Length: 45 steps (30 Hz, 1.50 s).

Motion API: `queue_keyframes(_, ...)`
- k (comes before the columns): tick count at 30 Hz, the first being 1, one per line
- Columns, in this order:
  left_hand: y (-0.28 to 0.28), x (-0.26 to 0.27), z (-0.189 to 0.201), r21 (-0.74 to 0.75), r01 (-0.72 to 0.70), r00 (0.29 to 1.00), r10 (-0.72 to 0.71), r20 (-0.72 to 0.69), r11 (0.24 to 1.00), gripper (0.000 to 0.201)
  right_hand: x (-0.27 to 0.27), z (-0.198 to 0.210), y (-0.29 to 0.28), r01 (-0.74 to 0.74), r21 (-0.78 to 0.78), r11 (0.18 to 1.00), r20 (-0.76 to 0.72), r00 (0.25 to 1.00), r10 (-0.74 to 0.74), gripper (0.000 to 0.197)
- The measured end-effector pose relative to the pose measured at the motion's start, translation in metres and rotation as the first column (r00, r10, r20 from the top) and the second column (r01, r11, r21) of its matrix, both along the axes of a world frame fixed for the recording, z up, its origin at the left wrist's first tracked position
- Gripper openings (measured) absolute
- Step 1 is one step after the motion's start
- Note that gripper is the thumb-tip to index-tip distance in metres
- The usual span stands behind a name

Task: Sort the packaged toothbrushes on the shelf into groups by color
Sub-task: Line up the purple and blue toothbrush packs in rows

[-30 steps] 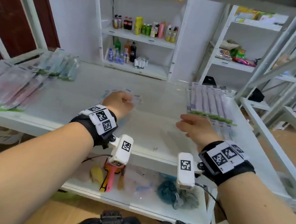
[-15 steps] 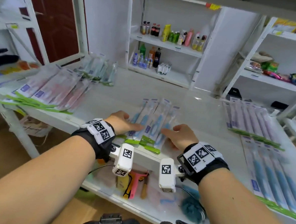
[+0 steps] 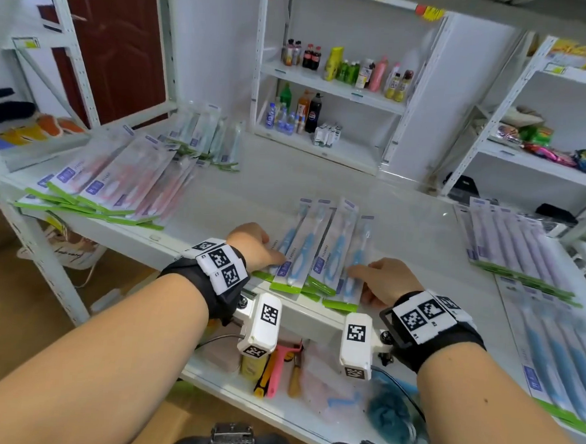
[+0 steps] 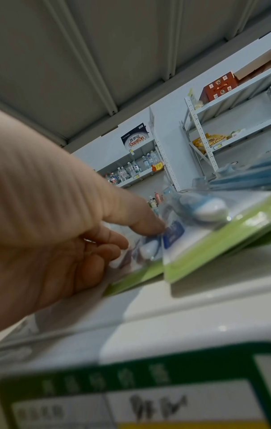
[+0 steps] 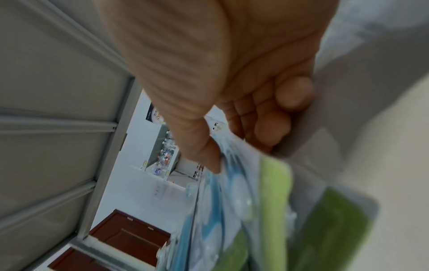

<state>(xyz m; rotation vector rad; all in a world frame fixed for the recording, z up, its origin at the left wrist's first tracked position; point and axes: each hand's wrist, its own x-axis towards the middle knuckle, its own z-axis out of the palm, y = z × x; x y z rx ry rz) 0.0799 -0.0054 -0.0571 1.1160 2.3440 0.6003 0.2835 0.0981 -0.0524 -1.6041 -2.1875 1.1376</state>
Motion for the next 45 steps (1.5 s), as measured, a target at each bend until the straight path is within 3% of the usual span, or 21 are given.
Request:
queue_keyframes(6, 0.001, -0.001, 0.003, -0.052, 0.007, 1.000, -0.008, -0.022, 0.999, 0.053, 0.015, -0.006, 0.007, 0.160, -0.042, 0.986, -0.152, 0.974, -0.165, 0.029)
queue_keyframes(12, 0.003, 0.001, 0.005, -0.082, 0.007, 1.000, -0.007, 0.004, 0.997, 0.027, 0.020, -0.018, 0.015, 0.212, -0.157, 0.965, -0.302, 0.920, -0.251, 0.029)
queue_keyframes(15, 0.004, 0.003, 0.006, -0.063, -0.028, 0.999, 0.030, 0.023, 0.998, 0.025, 0.022, -0.020, 0.016, 0.212, -0.215, 0.953, -0.356, 0.892, -0.279, 0.038)
queue_keyframes(19, 0.004, 0.000, 0.005, -0.038, -0.067, 0.996, 0.069, 0.054, 0.997, 0.031, 0.030, -0.013, 0.011, 0.240, -0.293, 0.925, -0.432, 0.830, -0.352, 0.028)
queue_keyframes(22, 0.004, -0.006, 0.002, 0.014, -0.110, 0.991, 0.108, 0.081, 0.994, 0.034, 0.044, -0.009, 0.015, 0.218, -0.250, 0.943, -0.434, 0.846, -0.310, 0.027)
queue_keyframes(25, 0.003, -0.010, 0.003, 0.099, -0.160, 0.975, 0.141, 0.173, 0.982, 0.017, 0.066, -0.005, 0.024, 0.182, -0.174, 0.968, -0.405, 0.883, -0.239, 0.027)
queue_keyframes(28, 0.006, -0.014, 0.002, 0.203, -0.266, 0.925, 0.191, 0.327, 0.942, 0.051, 0.093, -0.003, 0.032, 0.192, -0.174, 0.966, -0.406, 0.880, -0.248, 0.022)
queue_keyframes(33, 0.022, 0.008, 0.020, 0.439, -0.428, 0.845, 0.178, 0.504, 0.790, 0.024, 0.129, 0.003, 0.038, 0.269, -0.074, 0.960, -0.347, 0.896, -0.278, 0.017)
queue_keyframes(34, 0.029, 0.022, 0.026, 0.451, -0.459, 0.803, 0.140, 0.580, 0.765, 0.014, 0.138, 0.005, 0.039, 0.284, -0.049, 0.958, -0.324, 0.902, -0.284, 0.018)
queue_keyframes(36, 0.041, 0.053, 0.034, 0.435, -0.507, 0.693, 0.053, 0.719, 0.744, 0.023, 0.153, 0.006, 0.039, 0.305, -0.013, 0.952, -0.283, 0.912, -0.296, 0.021)
queue_keyframes(40, 0.057, 0.120, 0.040, 0.346, -0.427, 0.504, -0.098, 0.858, 0.835, 0.012, 0.181, 0.010, 0.036, 0.334, 0.039, 0.942, -0.231, 0.920, -0.317, 0.032)
queue_keyframes(45, 0.066, 0.183, 0.030, 0.311, -0.150, 0.478, -0.206, 0.854, 0.939, 0.024, 0.206, 0.018, 0.030, 0.288, 0.086, 0.954, -0.104, 0.955, -0.279, 0.052)
